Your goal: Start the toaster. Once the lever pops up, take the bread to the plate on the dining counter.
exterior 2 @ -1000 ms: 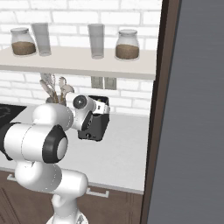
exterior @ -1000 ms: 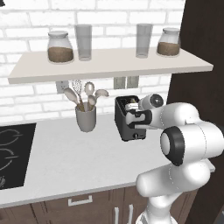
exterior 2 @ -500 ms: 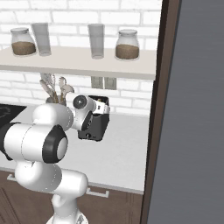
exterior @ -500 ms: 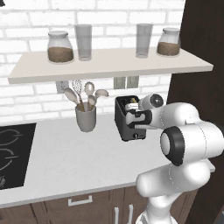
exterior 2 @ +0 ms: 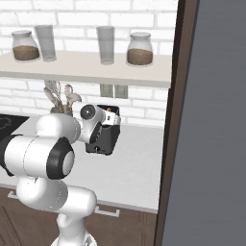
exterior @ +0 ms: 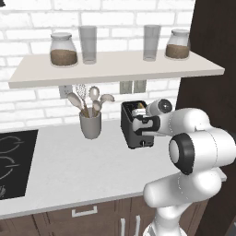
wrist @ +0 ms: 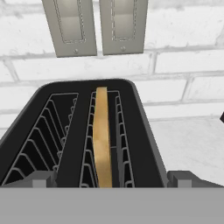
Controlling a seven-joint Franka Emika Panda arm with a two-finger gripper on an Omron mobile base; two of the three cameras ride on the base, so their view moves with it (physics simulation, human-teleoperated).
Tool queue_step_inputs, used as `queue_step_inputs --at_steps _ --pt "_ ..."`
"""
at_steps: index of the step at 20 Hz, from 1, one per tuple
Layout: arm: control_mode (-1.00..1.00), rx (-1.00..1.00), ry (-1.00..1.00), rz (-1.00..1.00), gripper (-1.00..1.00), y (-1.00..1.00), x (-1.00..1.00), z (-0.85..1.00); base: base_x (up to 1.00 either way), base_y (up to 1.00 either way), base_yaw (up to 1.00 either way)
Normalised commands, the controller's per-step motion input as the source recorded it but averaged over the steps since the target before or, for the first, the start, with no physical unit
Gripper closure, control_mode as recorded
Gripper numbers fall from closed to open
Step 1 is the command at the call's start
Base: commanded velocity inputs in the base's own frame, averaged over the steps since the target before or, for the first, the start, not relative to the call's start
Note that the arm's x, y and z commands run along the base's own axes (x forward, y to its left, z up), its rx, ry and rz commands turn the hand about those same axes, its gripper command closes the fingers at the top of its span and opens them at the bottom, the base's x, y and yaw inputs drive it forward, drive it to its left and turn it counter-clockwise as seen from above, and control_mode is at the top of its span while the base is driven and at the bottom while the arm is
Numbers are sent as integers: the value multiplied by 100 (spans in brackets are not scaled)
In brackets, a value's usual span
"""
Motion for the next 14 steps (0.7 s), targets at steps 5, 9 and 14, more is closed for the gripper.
queue_step_inputs --at_steps 5,9,14 --pt "-100 0 0 0 -100 0 0 0 0 0 0" --pt "-100 0 0 0 -100 0 0 0 0 0 0" --pt "-100 0 0 0 -100 0 0 0 0 0 0"
